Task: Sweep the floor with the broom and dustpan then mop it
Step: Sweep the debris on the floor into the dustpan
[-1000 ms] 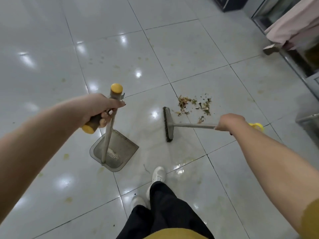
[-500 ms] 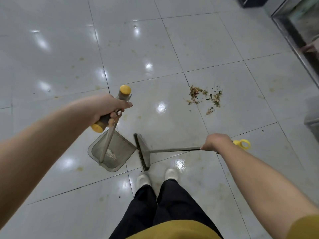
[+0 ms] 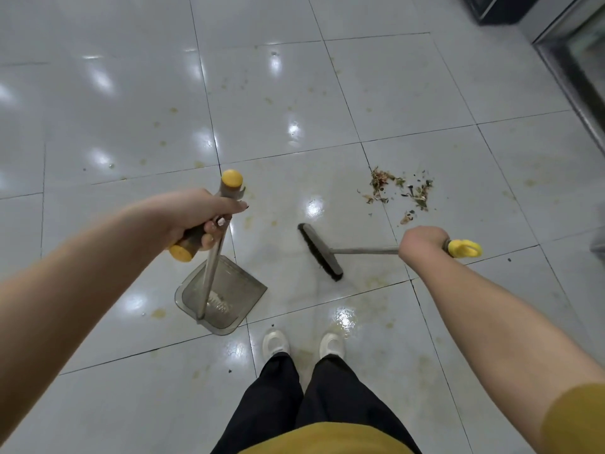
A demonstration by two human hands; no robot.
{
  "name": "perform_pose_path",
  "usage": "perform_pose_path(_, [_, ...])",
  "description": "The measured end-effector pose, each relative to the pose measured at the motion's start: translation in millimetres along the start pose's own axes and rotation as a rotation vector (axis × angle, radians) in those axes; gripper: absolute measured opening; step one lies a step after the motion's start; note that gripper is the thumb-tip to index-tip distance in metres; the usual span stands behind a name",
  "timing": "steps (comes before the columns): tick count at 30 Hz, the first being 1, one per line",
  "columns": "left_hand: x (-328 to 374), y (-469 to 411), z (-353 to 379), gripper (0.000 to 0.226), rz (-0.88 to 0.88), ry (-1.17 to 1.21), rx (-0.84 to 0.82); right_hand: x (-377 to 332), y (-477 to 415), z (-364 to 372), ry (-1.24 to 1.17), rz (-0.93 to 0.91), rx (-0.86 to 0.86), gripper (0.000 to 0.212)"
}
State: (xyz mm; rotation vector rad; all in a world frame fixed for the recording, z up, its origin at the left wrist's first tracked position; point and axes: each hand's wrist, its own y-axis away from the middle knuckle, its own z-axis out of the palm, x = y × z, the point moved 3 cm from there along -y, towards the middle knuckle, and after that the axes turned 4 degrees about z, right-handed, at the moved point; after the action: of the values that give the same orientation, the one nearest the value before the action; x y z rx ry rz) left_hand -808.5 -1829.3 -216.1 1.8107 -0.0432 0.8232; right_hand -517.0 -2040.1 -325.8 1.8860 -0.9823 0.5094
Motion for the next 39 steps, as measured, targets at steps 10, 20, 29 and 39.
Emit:
perform_pose_path(10, [29,-6,20,0.035,0.02,0.019,-0.02,32,-16,-3,-0.271,-0.089,-0.118,0.039])
perform_pose_path(20, [83,-33,65,0.028,-0.018,-0.063,-0.017,51,-64,14,-0.201,-0.126,-0.203,0.028])
perform_pose_path(29, [176,-77,127,0.026,-0.024,-0.057,0.017,154,-191,5,-0.124,-0.064,-0.12,0.026])
perform_pose_path(39, [271,-132,188,0.03,-0.005,-0.053,0.001,242,-291,0,-0.06,0.009,0.008,0.028])
